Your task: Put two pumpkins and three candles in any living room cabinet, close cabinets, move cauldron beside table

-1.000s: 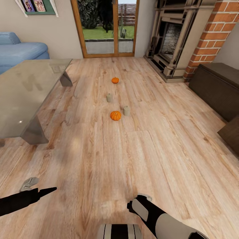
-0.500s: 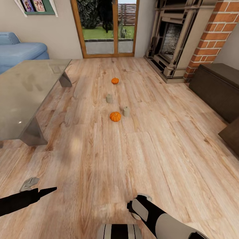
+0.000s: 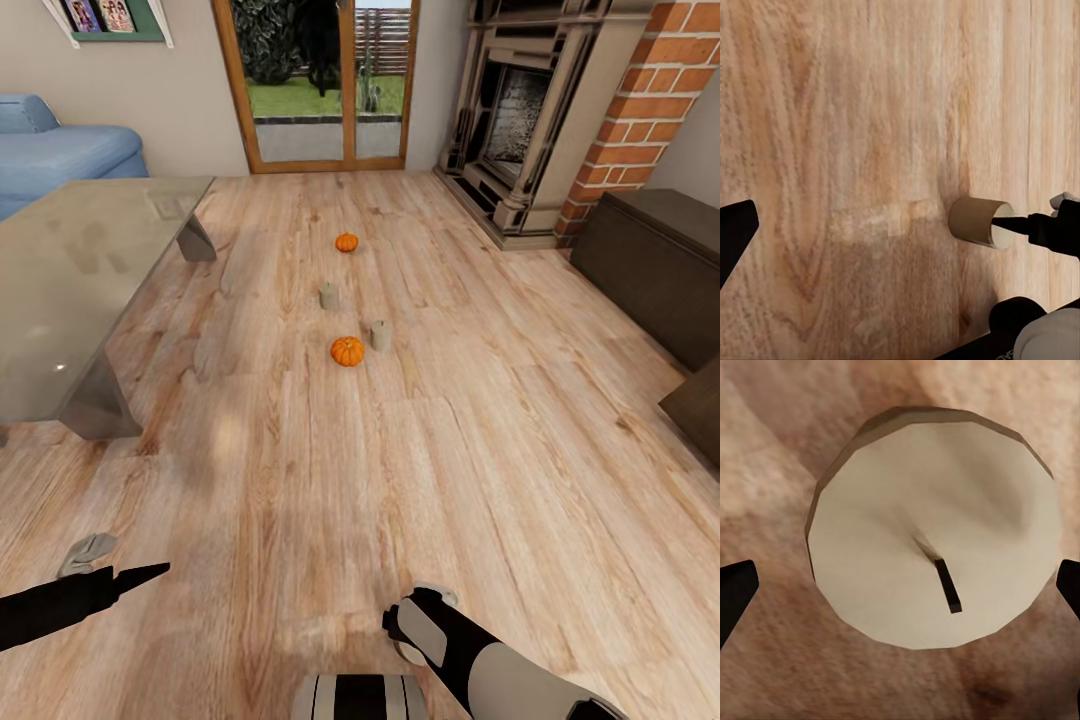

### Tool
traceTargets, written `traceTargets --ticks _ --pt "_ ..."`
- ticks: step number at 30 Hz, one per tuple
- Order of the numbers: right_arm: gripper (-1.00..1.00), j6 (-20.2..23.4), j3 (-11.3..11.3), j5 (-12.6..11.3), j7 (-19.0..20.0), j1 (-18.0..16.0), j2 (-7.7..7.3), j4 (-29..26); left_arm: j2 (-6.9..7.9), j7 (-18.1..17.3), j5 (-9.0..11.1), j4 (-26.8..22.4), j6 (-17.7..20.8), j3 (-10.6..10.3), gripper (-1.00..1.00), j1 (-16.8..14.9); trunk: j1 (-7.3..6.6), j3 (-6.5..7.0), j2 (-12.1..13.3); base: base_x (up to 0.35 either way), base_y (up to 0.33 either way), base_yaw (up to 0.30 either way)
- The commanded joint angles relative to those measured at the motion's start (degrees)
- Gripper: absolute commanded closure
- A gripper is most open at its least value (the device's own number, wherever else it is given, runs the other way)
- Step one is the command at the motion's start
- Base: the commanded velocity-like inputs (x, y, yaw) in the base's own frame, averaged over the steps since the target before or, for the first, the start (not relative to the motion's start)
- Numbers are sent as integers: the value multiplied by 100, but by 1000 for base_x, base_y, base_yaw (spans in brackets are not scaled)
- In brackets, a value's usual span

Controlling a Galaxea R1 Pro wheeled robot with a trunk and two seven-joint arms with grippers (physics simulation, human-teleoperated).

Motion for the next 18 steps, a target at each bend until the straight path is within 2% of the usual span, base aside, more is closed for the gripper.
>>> traceTargets --ticks 1,10,13,18 --pt "-100 28 24 -9 -31 -4 0 -4 3 -18 3 0 28 5 -100 -2 -1 -4 -2 0 0 0" --pt "-100 -96 24 -13 -31 -4 0 3 3 -19 3 0 28 4 -100 -2 4 -48 -4 0 0 0" --pt "-100 -115 24 -14 -31 -4 0 4 4 -19 3 0 28 -1 -100 -2 12 -115 -8 0 0 0" --pt "-100 -121 24 -13 -31 -4 0 3 4 -19 3 0 28 -2 -100 -2 12 -115 -8 0 0 0"
